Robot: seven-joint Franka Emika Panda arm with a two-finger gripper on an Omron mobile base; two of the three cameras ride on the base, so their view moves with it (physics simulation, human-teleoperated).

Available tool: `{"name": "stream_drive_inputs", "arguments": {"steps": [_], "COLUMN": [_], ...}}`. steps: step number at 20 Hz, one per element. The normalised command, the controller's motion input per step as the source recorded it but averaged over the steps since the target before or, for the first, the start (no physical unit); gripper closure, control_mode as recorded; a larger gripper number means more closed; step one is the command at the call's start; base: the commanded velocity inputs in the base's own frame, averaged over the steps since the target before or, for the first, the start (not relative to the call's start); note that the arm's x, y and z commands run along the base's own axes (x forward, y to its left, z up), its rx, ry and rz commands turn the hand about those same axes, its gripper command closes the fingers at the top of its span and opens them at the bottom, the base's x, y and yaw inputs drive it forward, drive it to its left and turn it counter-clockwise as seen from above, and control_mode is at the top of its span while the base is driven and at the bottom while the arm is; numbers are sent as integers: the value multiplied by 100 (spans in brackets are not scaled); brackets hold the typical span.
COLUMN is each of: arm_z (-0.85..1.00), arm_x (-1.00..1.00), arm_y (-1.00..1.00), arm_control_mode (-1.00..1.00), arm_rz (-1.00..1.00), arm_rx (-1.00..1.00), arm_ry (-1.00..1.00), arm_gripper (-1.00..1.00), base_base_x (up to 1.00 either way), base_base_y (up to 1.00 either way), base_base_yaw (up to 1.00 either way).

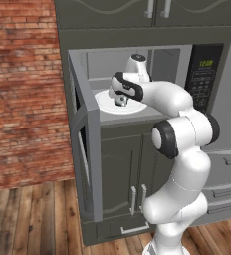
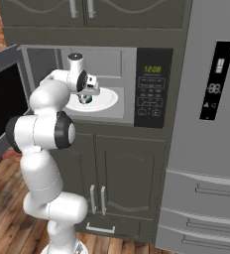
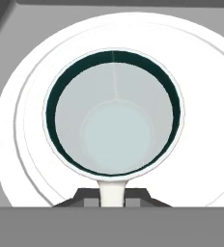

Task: Pick the mug from the counter and place it inside the microwave. Then close the microwave.

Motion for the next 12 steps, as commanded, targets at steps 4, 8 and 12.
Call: {"name": "stream_drive_inputs", "arguments": {"steps": [4,8,12], "arm_z": [0,0,0], "arm_x": [0,0,-5], "arm_y": [0,0,0], "arm_control_mode": [-100,-100,-100], "arm_rz": [0,0,0], "arm_rx": [0,0,0], "arm_ry": [0,0,0], "arm_gripper": [-100,-100,-100], "base_base_x": [0,0,0], "base_base_y": [0,0,0], "base_base_yaw": [0,0,0]}}
